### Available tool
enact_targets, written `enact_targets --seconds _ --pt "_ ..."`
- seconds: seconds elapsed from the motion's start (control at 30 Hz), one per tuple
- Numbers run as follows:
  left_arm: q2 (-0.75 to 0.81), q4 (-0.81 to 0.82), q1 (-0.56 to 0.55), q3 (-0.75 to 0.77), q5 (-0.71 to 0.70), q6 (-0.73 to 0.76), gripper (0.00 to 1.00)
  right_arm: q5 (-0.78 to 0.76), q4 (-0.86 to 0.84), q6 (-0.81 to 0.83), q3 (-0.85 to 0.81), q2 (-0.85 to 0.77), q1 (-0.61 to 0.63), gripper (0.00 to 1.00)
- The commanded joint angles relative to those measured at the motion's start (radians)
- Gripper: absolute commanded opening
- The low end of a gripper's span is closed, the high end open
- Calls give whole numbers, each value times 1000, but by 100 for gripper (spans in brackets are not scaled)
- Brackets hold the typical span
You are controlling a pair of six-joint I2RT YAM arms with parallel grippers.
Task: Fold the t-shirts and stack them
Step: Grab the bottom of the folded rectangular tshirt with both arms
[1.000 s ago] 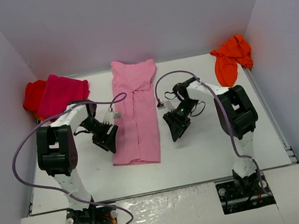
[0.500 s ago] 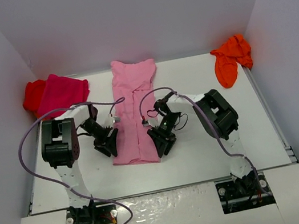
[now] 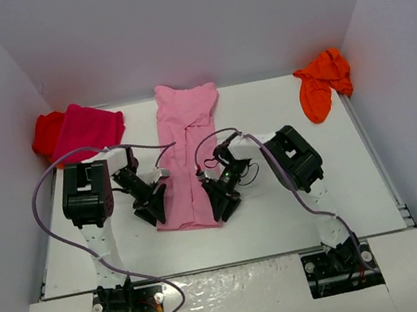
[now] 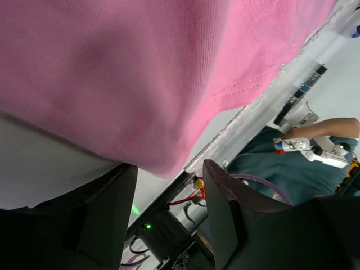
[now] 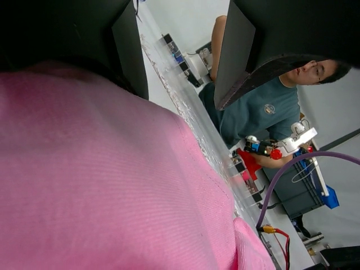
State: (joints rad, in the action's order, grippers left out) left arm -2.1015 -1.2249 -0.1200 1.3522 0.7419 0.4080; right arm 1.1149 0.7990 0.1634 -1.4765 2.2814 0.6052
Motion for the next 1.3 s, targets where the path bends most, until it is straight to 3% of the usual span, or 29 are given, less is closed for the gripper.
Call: enact_targets --seconds 0.0,0.07,0.13,0.2,0.27,0.33,0.8,0.93,1.0,1.17,1.27 --pt "-22 16 5 19 22 73 46 -260 -133 -10 32 54 24 49" --pt "-18 12 5 16 31 75 45 -345 -176 -42 53 13 37 49" --pt "-13 9 4 12 37 79 42 -429 -206 -64 79 -10 58 40" --pt "-11 10 3 9 42 80 22 -449 -211 -64 85 -2 79 18" --pt "-12 10 2 10 42 78 5 -462 -206 -61 73 16 104 3" --pt "-12 10 3 10 40 78 0 -482 -207 -54 70 24 130 0" --pt "32 -7 0 -22 17 116 0 -620 -204 -9 122 -116 150 2" --pt "37 -7 -2 -24 15 117 0 -642 -196 -22 134 -138 105 51" --pt "35 -2 -3 -21 13 112 0 -629 -195 -28 135 -143 73 60" --pt "26 2 -3 -17 11 106 0 -586 -195 -38 108 -94 38 57" --pt "28 2 -5 -18 14 103 0 -575 -197 -40 89 -54 39 49"
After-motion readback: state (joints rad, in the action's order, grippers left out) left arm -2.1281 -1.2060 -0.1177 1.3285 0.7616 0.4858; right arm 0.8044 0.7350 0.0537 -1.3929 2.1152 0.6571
